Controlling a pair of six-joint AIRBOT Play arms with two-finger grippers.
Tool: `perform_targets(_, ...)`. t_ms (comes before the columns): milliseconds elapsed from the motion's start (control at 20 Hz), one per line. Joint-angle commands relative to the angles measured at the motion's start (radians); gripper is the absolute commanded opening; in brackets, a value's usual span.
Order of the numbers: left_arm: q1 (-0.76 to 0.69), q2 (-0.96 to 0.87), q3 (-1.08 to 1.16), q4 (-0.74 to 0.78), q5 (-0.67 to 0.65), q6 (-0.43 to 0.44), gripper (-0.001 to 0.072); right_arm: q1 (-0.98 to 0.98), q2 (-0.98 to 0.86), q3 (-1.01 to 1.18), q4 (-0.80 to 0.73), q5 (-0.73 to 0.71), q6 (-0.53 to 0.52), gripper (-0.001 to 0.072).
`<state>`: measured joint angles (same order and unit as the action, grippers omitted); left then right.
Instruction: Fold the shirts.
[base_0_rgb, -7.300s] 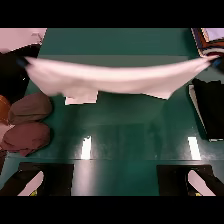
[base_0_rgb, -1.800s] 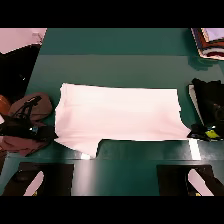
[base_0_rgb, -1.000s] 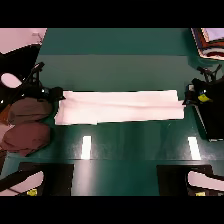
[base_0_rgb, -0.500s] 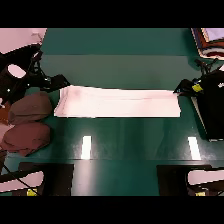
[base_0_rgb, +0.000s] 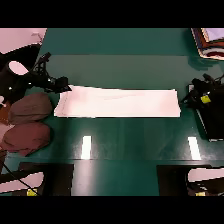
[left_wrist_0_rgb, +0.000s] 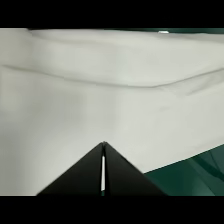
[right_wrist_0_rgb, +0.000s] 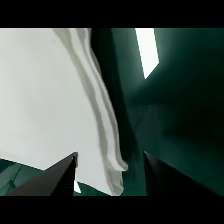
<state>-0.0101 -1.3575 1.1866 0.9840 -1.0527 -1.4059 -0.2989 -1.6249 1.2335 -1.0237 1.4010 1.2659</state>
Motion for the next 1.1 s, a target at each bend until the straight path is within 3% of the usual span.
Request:
perform_targets(0,-0.114,-0.005,0.002,-0.005,0.085,-0.033,0.0025,-0.019,-0.016,-0.106,0.136,-0.070,-0.092,0.0482)
perform_targets(100,-0.183,-0.029,0.002,-0.005,0.145,-0.061,0.0025,0.011,-0.045,-0.103,0.175,-0.066,-0.098,0.0478)
perform_targets(150,-0.213,-0.049,0.002,-0.005,0.165,-0.061,0.0025,0.034,-0.058,-0.092,0.178,-0.066,-0.098,0.0421)
perform_targets(200,-0.243,-0.076,0.008,-0.008,0.189,-0.064,0.0025,0.055,-0.067,-0.073,0.178,-0.066,-0.099,0.0307)
perform_targets(250,-0.268,-0.111,0.024,-0.016,0.201,-0.076,0.0025,0.072,-0.068,-0.050,0.179,-0.060,-0.115,0.0142)
perform_targets(300,-0.291,-0.151,0.053,-0.024,0.195,-0.087,0.0025,0.087,-0.064,-0.017,0.179,-0.044,-0.123,0.0039)
perform_targets(550,-0.430,-0.367,0.269,-0.053,0.166,-0.090,0.0025,0.130,0.057,0.182,0.229,0.080,-0.103,0.0015)
perform_targets(800,-0.526,-0.546,0.463,-0.049,0.115,-0.116,0.0025,0.255,0.183,0.351,0.350,0.072,-0.044,0.0015)
perform_targets(1050,-0.532,-0.602,0.511,-0.048,0.097,-0.143,0.0025,0.433,0.186,0.499,0.351,0.040,0.002,0.0015)
